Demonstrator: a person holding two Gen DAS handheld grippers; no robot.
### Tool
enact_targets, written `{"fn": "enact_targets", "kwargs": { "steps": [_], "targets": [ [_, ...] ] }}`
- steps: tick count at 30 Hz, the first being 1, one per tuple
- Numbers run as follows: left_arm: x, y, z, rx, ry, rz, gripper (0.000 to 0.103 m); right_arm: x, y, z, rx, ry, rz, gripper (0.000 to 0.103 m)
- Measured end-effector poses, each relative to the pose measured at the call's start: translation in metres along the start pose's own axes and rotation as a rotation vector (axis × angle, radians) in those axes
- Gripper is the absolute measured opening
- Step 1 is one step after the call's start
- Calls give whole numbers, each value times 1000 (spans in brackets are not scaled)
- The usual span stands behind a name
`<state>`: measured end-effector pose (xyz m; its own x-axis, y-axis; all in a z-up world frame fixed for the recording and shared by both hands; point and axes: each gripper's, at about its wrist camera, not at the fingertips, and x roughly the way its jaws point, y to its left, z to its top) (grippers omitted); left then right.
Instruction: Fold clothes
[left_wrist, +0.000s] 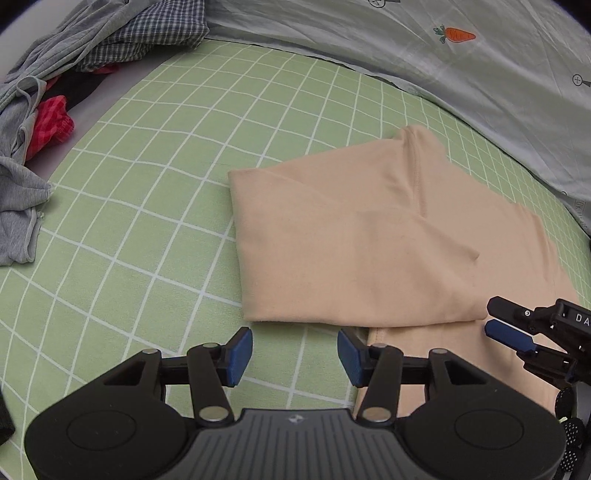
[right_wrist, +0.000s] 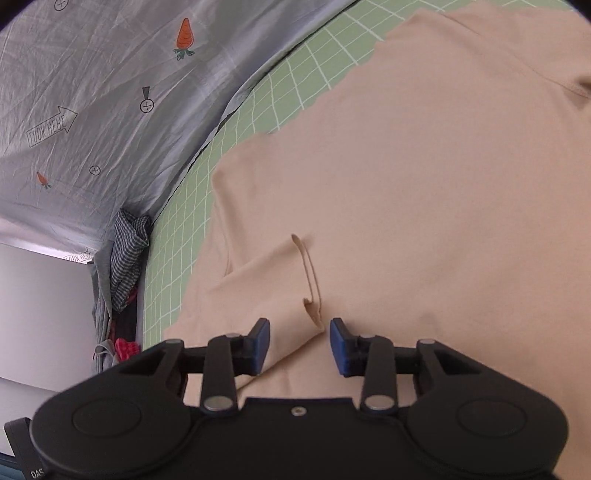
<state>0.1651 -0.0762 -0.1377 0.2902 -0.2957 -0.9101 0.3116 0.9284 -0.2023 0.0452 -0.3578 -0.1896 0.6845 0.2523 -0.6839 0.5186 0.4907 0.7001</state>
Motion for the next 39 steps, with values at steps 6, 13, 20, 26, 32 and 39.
{"fn": "enact_targets", "kwargs": {
  "steps": [6,13,20,26,32,39],
  "targets": [
    [2,-5,2,29,2,3,52,9,18,2,-59,-24,-32,12],
    [-3,-16,-1,59,-10,15,52,-22,11,-2,-75,-127,9,2],
    [-16,-51,-26,80,-18,18,52,-69,-1,-4,-149,-213,-3,2],
    [-21,-98,-60,124,17,45,53,-111,-30,11,-146,-267,7,2],
    [-16,-138,-82,90,42,57,53,-147,-52,33,-231,-290,-16,2],
    [2,-182,-99,29,66,62,54,-179,-77,63,-337,-312,-47,2]
  ]
}}
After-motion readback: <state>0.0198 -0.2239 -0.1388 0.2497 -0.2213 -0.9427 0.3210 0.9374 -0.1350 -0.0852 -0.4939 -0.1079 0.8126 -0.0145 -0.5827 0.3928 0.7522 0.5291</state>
